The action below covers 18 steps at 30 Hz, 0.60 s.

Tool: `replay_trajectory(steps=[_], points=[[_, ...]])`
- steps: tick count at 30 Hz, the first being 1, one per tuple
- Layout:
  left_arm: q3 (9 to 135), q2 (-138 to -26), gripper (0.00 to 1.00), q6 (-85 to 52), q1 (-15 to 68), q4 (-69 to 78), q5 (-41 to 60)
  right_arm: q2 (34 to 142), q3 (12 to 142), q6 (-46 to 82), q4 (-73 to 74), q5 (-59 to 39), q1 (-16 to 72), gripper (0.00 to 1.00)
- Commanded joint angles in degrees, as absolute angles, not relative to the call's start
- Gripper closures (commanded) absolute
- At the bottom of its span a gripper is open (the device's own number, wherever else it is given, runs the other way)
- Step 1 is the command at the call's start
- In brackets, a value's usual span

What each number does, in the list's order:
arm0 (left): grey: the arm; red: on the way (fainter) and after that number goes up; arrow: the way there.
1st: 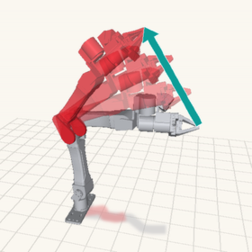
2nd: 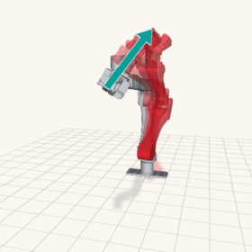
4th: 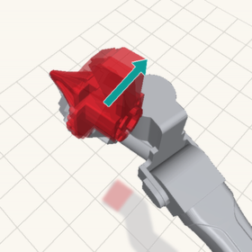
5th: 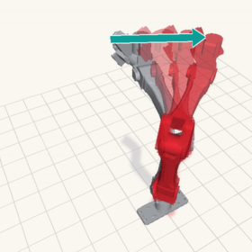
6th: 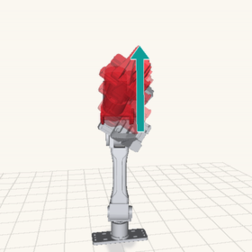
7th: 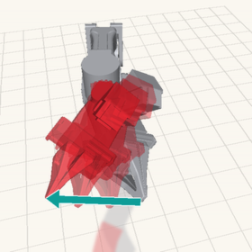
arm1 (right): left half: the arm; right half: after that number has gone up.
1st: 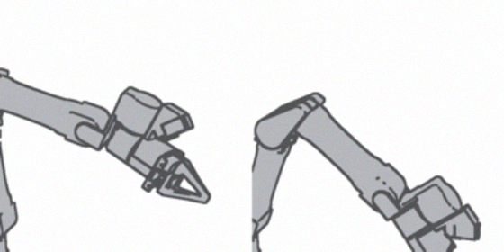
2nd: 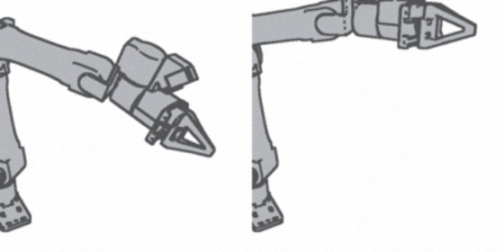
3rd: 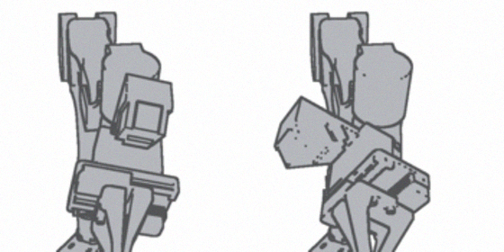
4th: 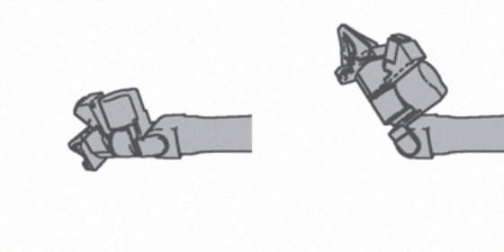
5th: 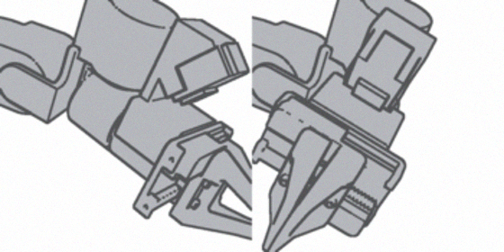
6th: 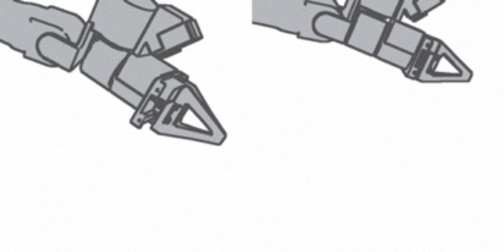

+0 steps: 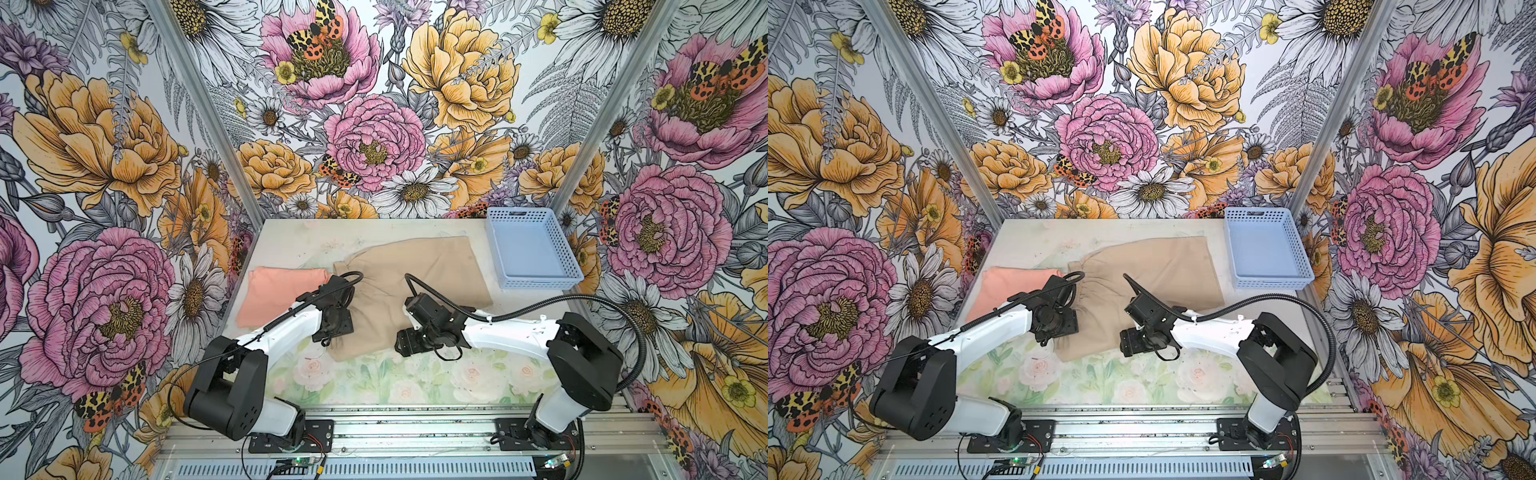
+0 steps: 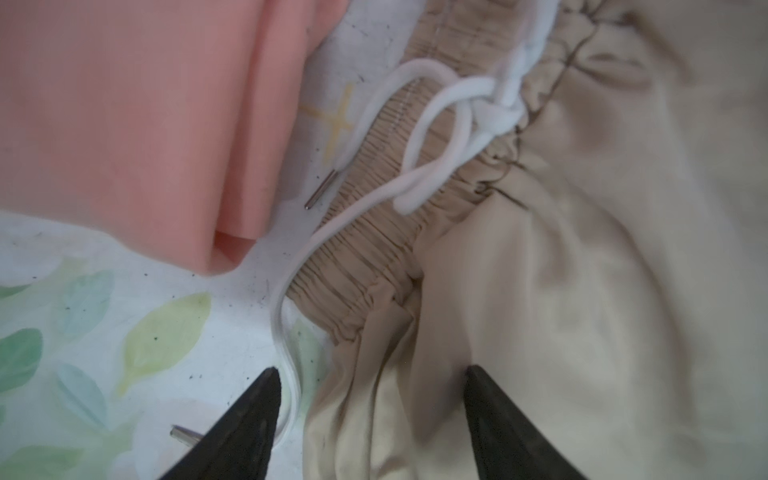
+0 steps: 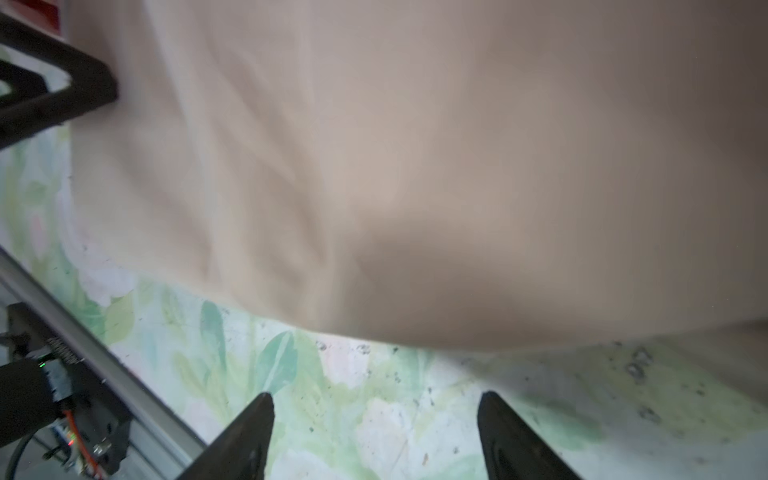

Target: Fold and stack the mixed laundry pile

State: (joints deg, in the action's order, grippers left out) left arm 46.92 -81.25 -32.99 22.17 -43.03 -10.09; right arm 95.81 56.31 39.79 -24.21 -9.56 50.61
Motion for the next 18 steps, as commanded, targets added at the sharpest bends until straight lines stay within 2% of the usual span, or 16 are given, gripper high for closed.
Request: replay_trajectory(steps=[1, 4, 6, 8, 12, 13, 18], points=[[47.3, -80.5, 0.29, -33.5, 20.8, -41.1, -13.8, 99.4, 60.4, 42.3, -21.8, -4.3, 50.2, 0.21], [47.3, -80.9, 0.29, -32.1, 19.3, -41.2, -14.0, 103.0, 62.9, 42.8, -20.7, -3.6, 49.9, 0.24], [47.1, -80.9, 0.28, -31.6, 18.6, -41.2, -14.3, 104.5, 63.9, 42.5, -19.6, -2.9, 49.7, 0.31], [46.6, -80.7, 0.29, -31.4, 18.6, -41.2, -15.0, 105.2, 64.4, 42.3, -19.3, -3.1, 49.0, 0.46], [46.0, -80.0, 0.30, -30.6, 18.7, -41.2, -15.5, 101.9, 61.6, 42.1, -19.7, -5.2, 46.2, 0.92], [46.1, -80.2, 0.30, -29.9, 18.9, -41.1, -15.5, 100.1, 60.4, 41.9, -20.2, -6.0, 45.8, 0.98], [46.5, -83.1, 0.34, -27.3, 21.6, -38.4, -12.7, 93.1, 57.0, 39.6, -23.9, -9.5, 40.8, 1.00]])
